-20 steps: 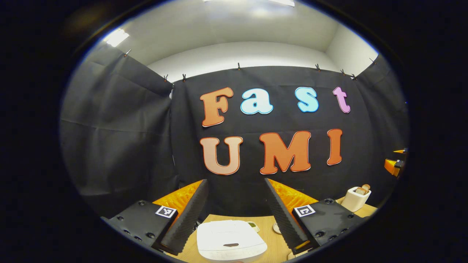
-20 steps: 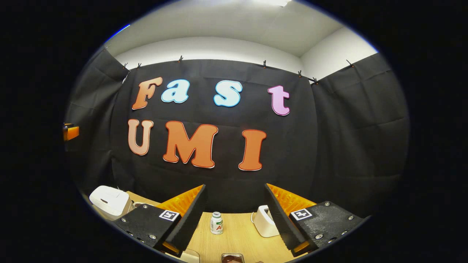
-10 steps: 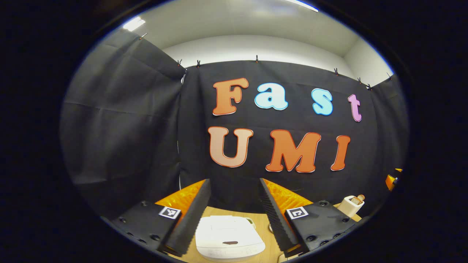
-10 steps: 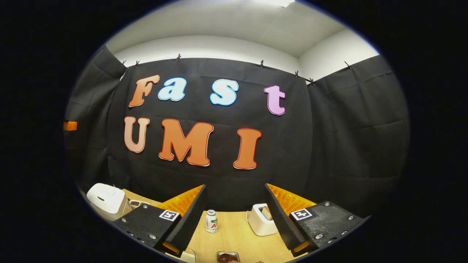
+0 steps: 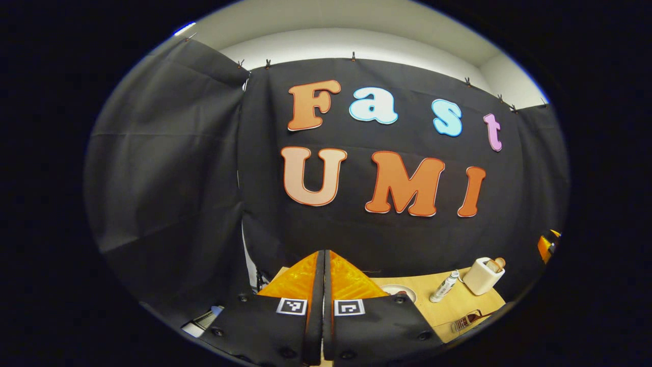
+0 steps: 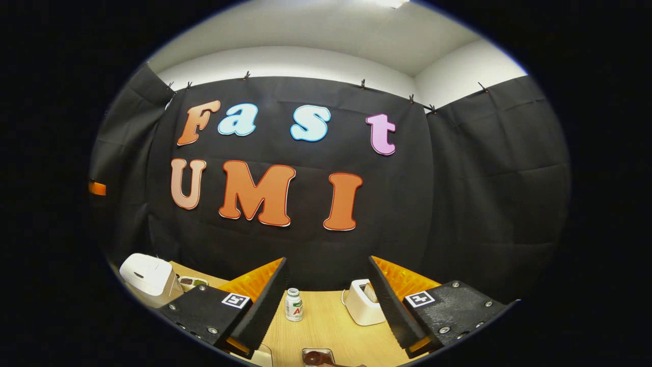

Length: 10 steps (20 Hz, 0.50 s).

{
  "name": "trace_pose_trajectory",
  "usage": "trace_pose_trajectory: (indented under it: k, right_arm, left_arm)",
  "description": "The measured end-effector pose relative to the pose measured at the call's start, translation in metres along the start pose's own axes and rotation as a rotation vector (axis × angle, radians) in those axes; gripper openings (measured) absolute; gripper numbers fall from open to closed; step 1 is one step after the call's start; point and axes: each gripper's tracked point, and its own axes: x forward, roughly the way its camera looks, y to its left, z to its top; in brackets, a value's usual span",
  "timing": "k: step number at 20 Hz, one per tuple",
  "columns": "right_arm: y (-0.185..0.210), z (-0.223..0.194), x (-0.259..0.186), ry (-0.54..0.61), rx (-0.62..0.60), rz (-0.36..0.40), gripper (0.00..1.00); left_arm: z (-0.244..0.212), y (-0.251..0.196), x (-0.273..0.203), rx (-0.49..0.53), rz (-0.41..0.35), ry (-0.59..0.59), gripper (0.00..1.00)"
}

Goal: Close the left gripper, press the button to open the rice cooker; take a wooden spoon from the chopstick holder with the right hand, scoop a spoonful of rice and pour it into the rice cooker, then put the wooden spoon back into the chopstick holder.

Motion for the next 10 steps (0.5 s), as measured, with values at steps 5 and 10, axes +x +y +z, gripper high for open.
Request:
trace_pose_trajectory:
  k: [5,10]
  right_arm:
    - [-0.005,-0.005,0.001,0.01,-0.004,-0.016,0.95]
    - [-0.013,-0.012,0.0,0.027,-0.004,-0.054,0.95]
  left_arm:
    - [-0.047,0.002,0.028,-0.056,-0.004,0.196,0.06]
    - [-0.095,-0.001,0.052,-0.117,-0.007,0.391,0.06]
